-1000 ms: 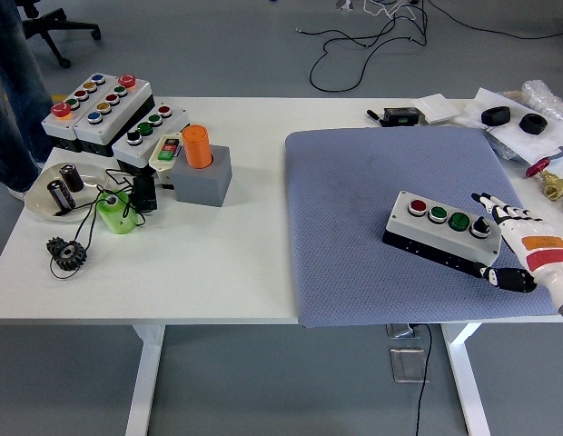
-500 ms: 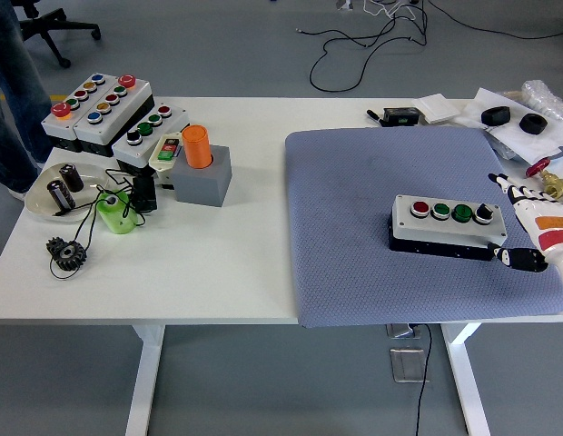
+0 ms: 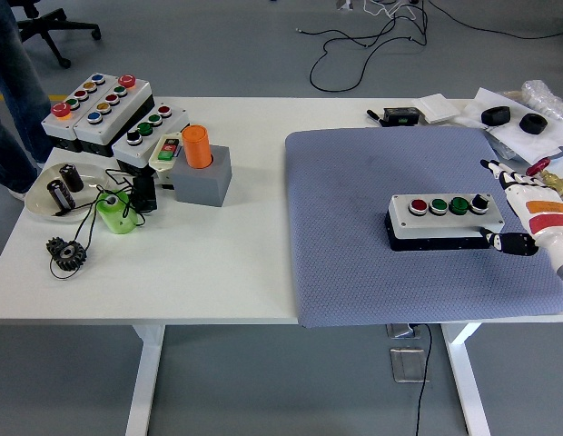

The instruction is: Pick up the button,place it on the desk,press the button,press the button

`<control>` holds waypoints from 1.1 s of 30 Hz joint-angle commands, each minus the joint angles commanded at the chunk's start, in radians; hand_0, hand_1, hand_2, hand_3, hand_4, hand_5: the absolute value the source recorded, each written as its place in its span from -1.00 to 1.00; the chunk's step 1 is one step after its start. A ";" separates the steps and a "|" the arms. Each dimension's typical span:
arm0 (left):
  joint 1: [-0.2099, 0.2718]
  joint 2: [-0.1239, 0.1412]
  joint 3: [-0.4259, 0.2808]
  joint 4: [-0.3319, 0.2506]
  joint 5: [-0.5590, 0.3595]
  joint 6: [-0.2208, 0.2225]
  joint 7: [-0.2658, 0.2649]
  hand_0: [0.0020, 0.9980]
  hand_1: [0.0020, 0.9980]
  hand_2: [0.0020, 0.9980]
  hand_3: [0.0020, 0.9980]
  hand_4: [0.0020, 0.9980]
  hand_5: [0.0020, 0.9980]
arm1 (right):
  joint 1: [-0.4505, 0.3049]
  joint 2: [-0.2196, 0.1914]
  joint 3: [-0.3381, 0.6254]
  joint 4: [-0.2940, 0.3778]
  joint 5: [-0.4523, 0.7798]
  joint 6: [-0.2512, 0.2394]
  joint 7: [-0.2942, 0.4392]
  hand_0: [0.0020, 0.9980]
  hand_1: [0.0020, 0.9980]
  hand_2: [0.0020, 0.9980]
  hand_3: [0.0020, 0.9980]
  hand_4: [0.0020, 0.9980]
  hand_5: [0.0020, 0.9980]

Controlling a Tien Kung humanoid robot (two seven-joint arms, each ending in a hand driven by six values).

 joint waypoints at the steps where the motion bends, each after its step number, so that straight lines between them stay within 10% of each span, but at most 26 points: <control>1: 0.000 0.000 0.000 0.000 0.001 0.000 0.001 0.27 0.17 0.13 0.10 -0.29 1.00 | -0.002 -0.002 0.004 0.011 0.001 0.003 0.000 0.80 0.78 1.00 1.00 0.71 -1.00; 7: 0.000 0.001 -0.007 0.000 0.004 0.000 -0.002 0.27 0.18 0.13 0.10 -0.29 1.00 | -0.057 -0.047 0.035 0.168 -0.002 0.009 -0.017 0.78 0.78 1.00 1.00 0.70 -1.00; 8: 0.000 0.001 -0.008 0.000 0.006 0.000 -0.002 0.27 0.18 0.13 0.10 -0.29 1.00 | -0.069 -0.057 0.034 0.203 -0.007 0.000 -0.022 0.58 0.52 0.66 0.96 0.62 -1.00; 10: 0.000 0.001 -0.009 0.000 0.007 0.000 -0.002 0.27 0.18 0.13 0.10 -0.29 1.00 | -0.077 -0.065 0.032 0.244 -0.012 -0.013 -0.026 0.58 0.52 0.66 0.96 0.62 -1.00; 13: 0.000 0.002 -0.009 0.000 0.008 0.000 -0.002 0.27 0.18 0.13 0.10 -0.29 1.00 | -0.093 -0.086 0.004 0.317 -0.006 -0.120 -0.024 0.58 0.52 0.66 0.96 0.62 -1.00; 14: 0.000 0.002 -0.010 -0.001 0.009 0.000 -0.002 0.27 0.17 0.13 0.10 -0.29 1.00 | -0.094 -0.088 -0.001 0.329 -0.006 -0.154 -0.028 0.08 -0.38 -0.26 0.56 0.23 -1.00; 17: -0.001 0.002 -0.013 -0.001 0.013 0.001 0.000 0.27 0.17 0.13 0.10 -0.29 1.00 | -0.089 -0.094 -0.017 0.351 0.056 -0.241 -0.029 0.08 -0.38 -0.26 0.56 0.23 -1.00; 19: -0.002 0.003 -0.013 -0.001 0.015 0.001 0.002 0.27 0.17 0.13 0.10 -0.29 1.00 | -0.078 -0.093 -0.031 0.350 0.106 -0.235 -0.039 0.08 -0.38 -0.26 0.56 0.23 -1.00; 20: -0.002 0.003 -0.013 -0.001 0.014 0.000 0.002 0.27 0.18 0.13 0.10 -0.29 1.00 | -0.065 -0.090 -0.043 0.340 0.121 -0.213 -0.048 -0.41 -0.89 -0.67 0.40 0.18 -1.00; 33: -0.002 0.004 -0.015 -0.003 0.023 0.003 0.008 0.27 0.17 0.12 0.10 -0.30 1.00 | 0.059 -0.025 -0.144 0.208 0.094 -0.104 -0.154 -0.70 -1.00 -0.85 0.35 -0.01 -1.00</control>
